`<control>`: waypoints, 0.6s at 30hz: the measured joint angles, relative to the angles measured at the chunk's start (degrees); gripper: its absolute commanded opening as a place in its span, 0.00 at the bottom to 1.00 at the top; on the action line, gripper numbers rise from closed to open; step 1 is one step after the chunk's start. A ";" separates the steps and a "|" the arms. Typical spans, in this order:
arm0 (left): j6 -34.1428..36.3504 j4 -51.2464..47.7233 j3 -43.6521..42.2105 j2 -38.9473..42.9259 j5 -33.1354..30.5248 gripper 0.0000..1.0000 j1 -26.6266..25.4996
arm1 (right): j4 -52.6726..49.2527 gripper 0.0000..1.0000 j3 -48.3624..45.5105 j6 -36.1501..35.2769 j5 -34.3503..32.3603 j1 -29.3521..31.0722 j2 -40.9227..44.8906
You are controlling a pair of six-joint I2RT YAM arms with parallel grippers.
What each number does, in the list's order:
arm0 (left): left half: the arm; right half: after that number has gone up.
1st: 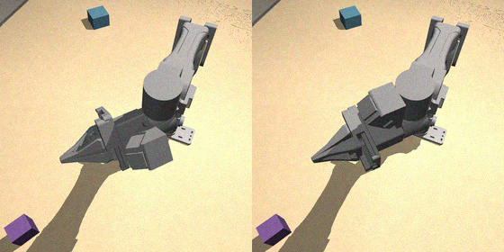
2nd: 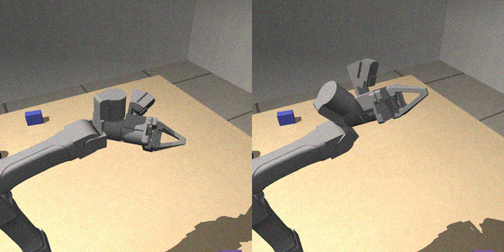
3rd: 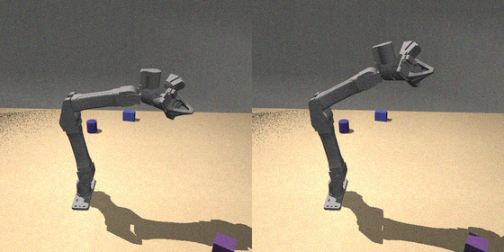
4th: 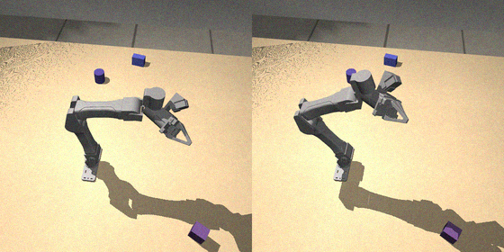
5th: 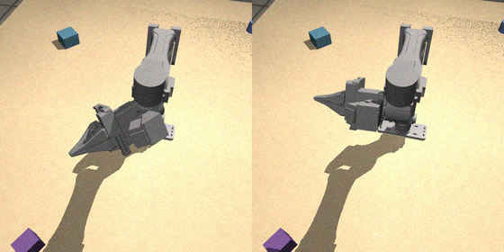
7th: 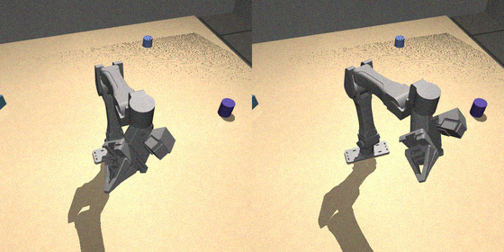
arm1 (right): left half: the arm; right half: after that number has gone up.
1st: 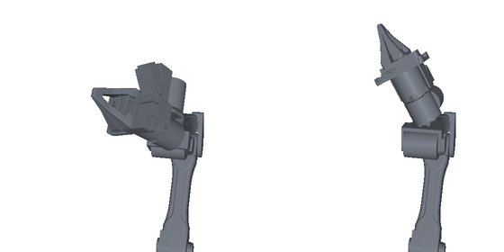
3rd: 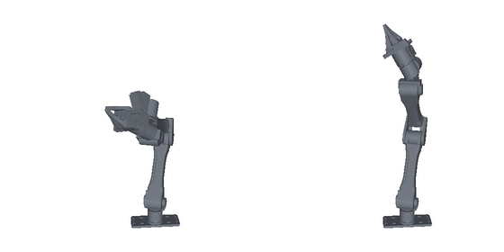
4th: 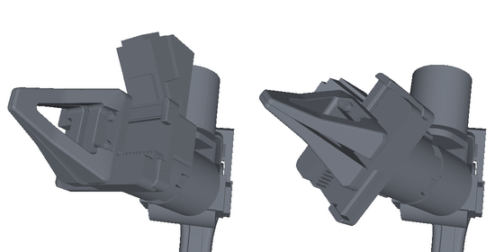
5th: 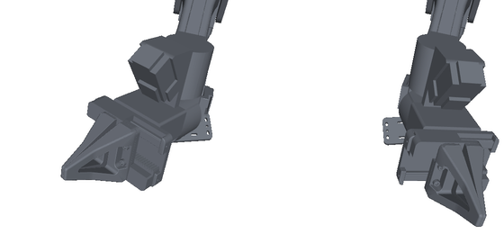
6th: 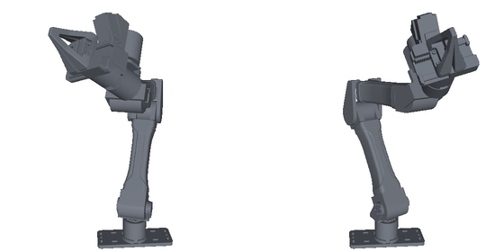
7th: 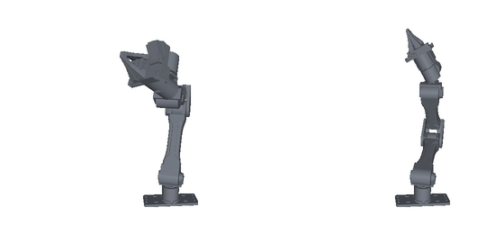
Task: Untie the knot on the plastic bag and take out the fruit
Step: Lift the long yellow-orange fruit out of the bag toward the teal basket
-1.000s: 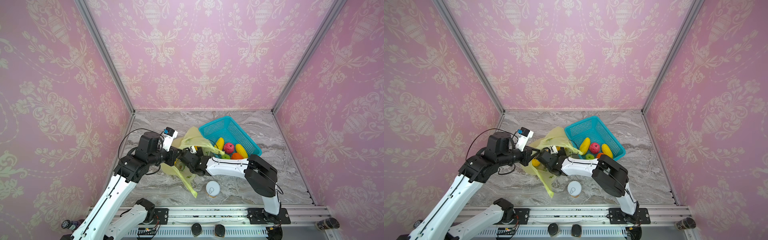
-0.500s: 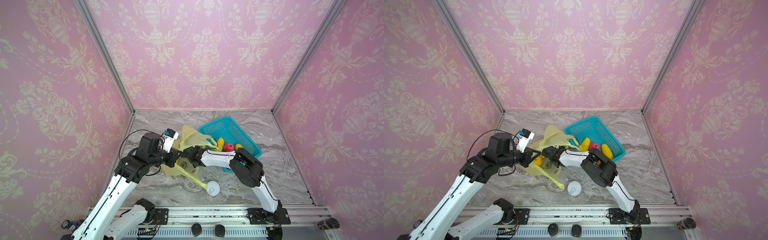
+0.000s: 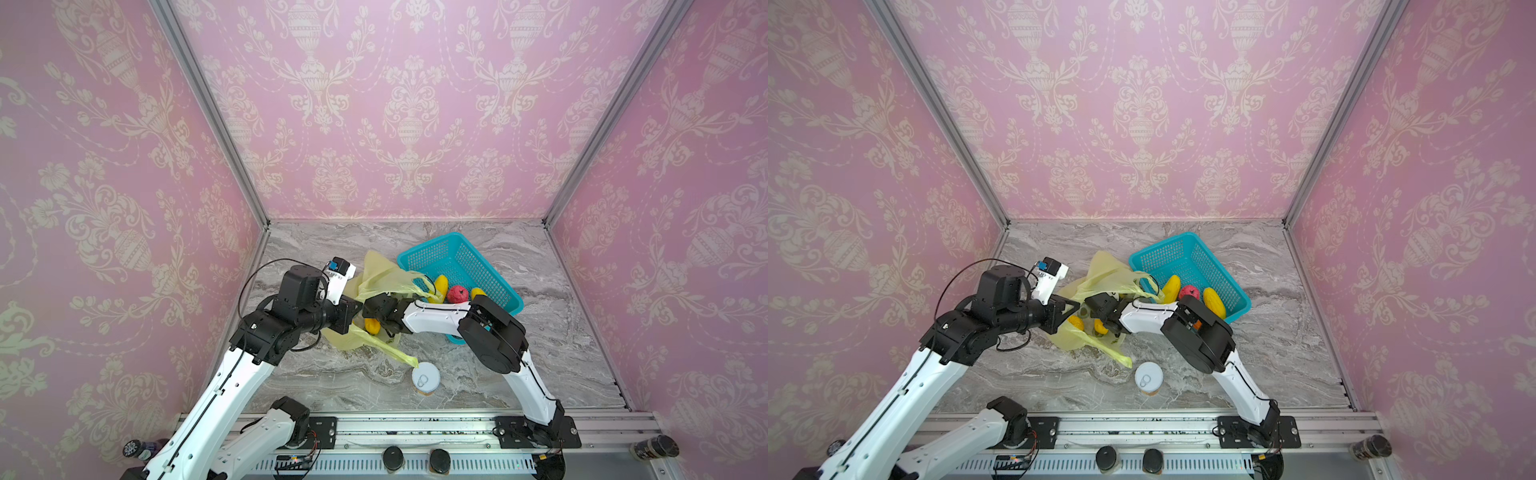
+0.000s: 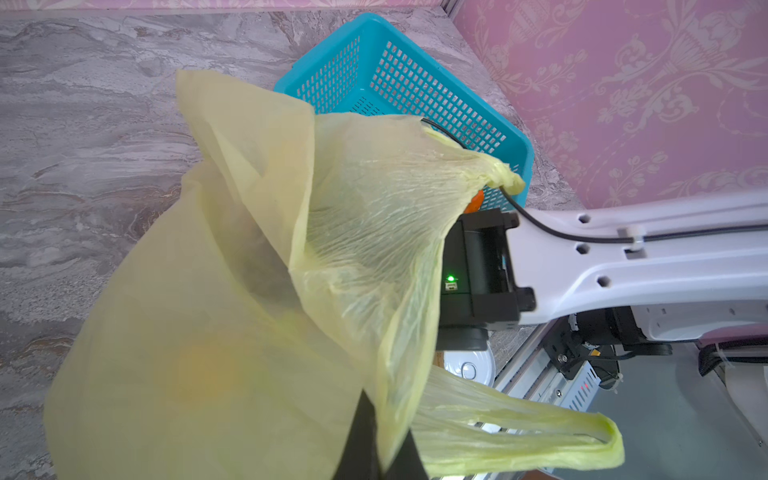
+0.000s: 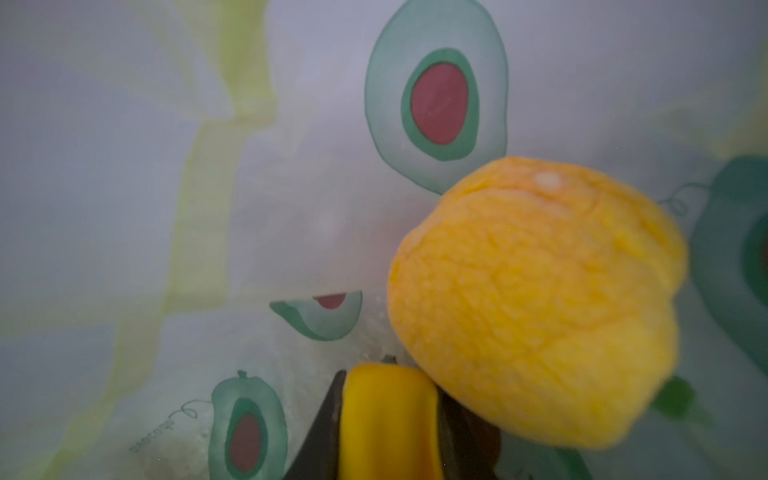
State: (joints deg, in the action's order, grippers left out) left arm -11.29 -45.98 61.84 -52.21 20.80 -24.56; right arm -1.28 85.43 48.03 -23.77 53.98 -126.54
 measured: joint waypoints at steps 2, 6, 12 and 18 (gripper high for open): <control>0.00 -0.33 0.02 -0.83 -1.27 0.00 0.11 | -0.26 0.10 -2.08 -0.15 0.42 0.00 1.49; -0.02 -1.03 0.00 -2.43 -3.91 0.00 0.85 | 1.14 0.08 -8.11 -1.57 3.26 0.00 6.36; 0.00 -1.95 0.00 -2.75 -6.84 0.00 2.23 | 7.48 0.08 -17.92 -5.81 6.21 1.49 17.62; -0.02 -2.12 0.00 -2.78 -8.85 0.00 2.82 | 15.17 0.08 -25.79 -12.13 6.38 6.40 26.23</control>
State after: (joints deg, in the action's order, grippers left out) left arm -11.31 -48.10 61.84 -54.98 11.94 -21.74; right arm 13.89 59.64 35.90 -17.39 60.38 -100.31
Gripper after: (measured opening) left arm 0.047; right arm 0.305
